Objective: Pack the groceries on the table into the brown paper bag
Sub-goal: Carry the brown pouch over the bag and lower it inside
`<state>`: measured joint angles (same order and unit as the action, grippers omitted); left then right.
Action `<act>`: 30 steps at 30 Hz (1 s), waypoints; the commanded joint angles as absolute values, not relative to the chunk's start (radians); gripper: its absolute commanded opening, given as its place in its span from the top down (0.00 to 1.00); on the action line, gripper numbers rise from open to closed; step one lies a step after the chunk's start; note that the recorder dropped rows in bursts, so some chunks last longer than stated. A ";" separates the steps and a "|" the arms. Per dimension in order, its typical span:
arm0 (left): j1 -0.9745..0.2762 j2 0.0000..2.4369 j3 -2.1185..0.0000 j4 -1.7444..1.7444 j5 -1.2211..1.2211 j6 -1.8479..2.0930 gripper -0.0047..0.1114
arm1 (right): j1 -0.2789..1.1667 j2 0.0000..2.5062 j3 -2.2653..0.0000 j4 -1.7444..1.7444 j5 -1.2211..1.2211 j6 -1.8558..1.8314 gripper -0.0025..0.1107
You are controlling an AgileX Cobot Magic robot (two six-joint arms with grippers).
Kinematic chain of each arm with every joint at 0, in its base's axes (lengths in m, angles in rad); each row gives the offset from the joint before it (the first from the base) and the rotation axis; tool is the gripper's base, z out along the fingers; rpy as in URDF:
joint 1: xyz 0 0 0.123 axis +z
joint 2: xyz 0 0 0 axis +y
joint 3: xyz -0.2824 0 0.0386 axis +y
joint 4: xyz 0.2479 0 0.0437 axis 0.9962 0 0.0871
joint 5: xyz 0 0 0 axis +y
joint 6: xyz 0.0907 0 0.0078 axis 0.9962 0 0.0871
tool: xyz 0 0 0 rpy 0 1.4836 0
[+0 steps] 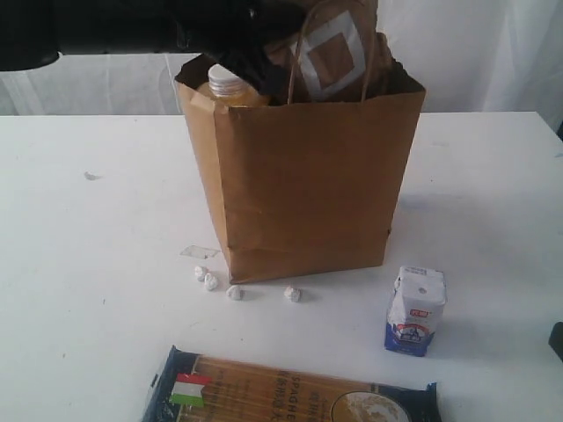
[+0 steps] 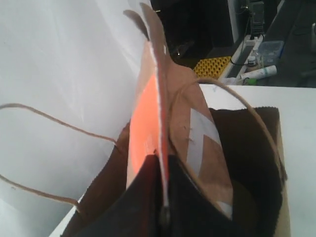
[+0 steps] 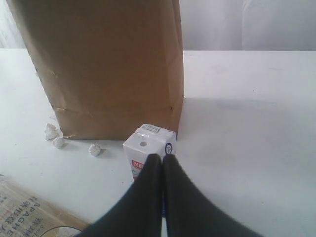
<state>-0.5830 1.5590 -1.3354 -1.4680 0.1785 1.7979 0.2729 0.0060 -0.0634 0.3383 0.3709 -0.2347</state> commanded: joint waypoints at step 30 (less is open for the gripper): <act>-0.583 1.630 -1.410 -0.987 0.291 1.275 0.92 | 0.268 0.000 -0.058 0.341 0.365 -0.231 0.98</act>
